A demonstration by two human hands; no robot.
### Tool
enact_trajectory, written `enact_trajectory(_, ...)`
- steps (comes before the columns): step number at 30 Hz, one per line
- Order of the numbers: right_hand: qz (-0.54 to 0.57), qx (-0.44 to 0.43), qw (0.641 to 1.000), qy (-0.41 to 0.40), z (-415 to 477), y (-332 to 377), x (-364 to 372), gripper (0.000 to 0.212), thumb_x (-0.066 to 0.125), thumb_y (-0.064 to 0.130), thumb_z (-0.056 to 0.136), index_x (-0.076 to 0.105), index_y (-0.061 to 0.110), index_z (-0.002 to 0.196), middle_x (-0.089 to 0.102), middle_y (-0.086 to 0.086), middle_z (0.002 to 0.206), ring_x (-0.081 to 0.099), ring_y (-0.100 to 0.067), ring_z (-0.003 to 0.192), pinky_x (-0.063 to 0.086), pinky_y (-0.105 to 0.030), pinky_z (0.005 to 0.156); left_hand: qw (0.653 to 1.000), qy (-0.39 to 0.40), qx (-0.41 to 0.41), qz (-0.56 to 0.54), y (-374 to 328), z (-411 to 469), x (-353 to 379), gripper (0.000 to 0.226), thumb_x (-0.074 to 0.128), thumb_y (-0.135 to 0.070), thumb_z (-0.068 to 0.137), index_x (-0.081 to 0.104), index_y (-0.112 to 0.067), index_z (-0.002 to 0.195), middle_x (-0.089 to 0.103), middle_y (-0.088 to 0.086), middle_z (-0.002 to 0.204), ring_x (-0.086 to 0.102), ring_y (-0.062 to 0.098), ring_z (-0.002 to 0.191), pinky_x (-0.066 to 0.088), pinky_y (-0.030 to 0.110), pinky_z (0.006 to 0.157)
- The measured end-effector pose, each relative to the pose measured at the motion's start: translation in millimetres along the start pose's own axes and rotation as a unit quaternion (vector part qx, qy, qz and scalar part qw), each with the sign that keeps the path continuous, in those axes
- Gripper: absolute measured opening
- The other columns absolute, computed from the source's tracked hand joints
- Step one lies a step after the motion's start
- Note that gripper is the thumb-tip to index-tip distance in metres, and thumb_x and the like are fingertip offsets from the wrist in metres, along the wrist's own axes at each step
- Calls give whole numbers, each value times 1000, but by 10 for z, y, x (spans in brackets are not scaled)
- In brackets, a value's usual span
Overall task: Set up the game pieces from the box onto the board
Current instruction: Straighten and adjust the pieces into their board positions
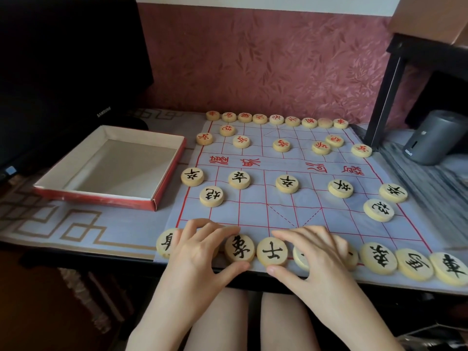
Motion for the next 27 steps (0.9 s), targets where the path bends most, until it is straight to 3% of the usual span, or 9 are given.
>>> enact_trajectory(3, 0, 3, 1000, 2, 1, -2, 19, 48, 51, 60, 68, 60, 34, 108, 55, 28, 101, 38, 4, 102, 11, -10, 93, 1000, 8, 2, -9, 12, -9, 7, 55, 51, -64, 69, 60, -36, 115, 56, -27, 100, 40, -1, 104, 23, 18, 83)
enact_trajectory(11, 5, 4, 1000, 6, 1, -1, 44, 45, 51, 60, 69, 62, 34, 104, 55, 26, 99, 39, 3, 99, 11, -10, 93, 1000, 18, 6, -24, 15, -23, 4, 54, 51, -60, 71, 59, -35, 118, 54, -29, 102, 38, -4, 107, 23, 18, 85)
enact_trajectory(18, 4, 4, 1000, 10, 3, -2, 46, 44, 51, 60, 70, 62, 35, 104, 55, 27, 99, 38, 4, 99, 11, -8, 92, 999, 29, -1, -25, 30, -49, 23, 54, 51, -62, 72, 56, -38, 121, 57, -26, 107, 39, -3, 108, 16, 8, 95)
enact_trajectory(25, 1, 10, 1000, 12, -3, -9, 59, 44, 50, 60, 70, 61, 35, 105, 56, 26, 100, 39, 3, 100, 12, -10, 92, 999, 26, 3, -27, 23, -60, 15, 55, 51, -61, 71, 52, -41, 122, 52, -31, 108, 36, -5, 112, 13, 8, 96)
enact_trajectory(27, -2, 11, 1000, 12, -3, -10, 62, 45, 50, 61, 70, 61, 35, 105, 56, 25, 100, 39, 2, 101, 11, -9, 92, 999, 23, 8, -28, 13, -55, 4, 56, 51, -60, 71, 50, -42, 124, 47, -35, 110, 34, -6, 114, 18, 14, 98)
Point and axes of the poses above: each hand's wrist, its own z-axis towards the middle knuckle, its own x-axis out of the palm, y = z × x, the point moved 5 cm from there along z, towards the middle knuckle
